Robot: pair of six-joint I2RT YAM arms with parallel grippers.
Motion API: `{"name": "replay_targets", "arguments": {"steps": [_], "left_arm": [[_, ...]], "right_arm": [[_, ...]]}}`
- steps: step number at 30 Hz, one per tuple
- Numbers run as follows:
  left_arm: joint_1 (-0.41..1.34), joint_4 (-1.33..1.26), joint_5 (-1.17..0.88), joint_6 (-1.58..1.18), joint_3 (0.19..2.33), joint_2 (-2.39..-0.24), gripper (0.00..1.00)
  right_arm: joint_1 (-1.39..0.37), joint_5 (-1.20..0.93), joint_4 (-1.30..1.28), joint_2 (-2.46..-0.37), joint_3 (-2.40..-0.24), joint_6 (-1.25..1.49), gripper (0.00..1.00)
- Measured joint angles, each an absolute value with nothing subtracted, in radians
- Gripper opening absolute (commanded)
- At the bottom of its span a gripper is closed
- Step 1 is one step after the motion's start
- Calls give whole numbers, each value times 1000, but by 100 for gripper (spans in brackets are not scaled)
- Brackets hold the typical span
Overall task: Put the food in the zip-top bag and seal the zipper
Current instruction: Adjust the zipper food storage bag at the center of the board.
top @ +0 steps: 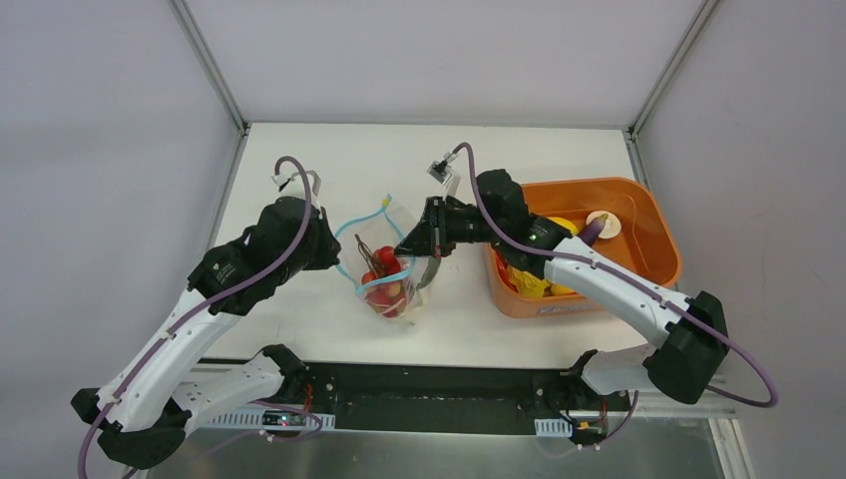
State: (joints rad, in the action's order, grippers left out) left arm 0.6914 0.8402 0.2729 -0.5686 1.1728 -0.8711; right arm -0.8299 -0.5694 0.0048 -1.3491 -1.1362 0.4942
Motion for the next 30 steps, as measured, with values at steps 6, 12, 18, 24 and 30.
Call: {"name": "replay_targets", "arguments": {"steps": [6,12,18,24,30], "left_arm": [[685,876,325,-561,1203,-856,0],[685,874,263,-535,1204,-831,0],[685,877,242,-530,1196,-831,0],[685,897,310,-530,1158,-784,0],[685,886,299,-529,1130,-743,0]], "right_arm": [[-873,-632,34,-1347,-1136,493,0],[-871,-422,-44,-1375,-1135,479,0],[-865,-432,-30,-1425,-1097,500,1],[-873,-537,49,-1406,-1072,516,2],[-876,-456,33,-1386,-1073,516,0]]}}
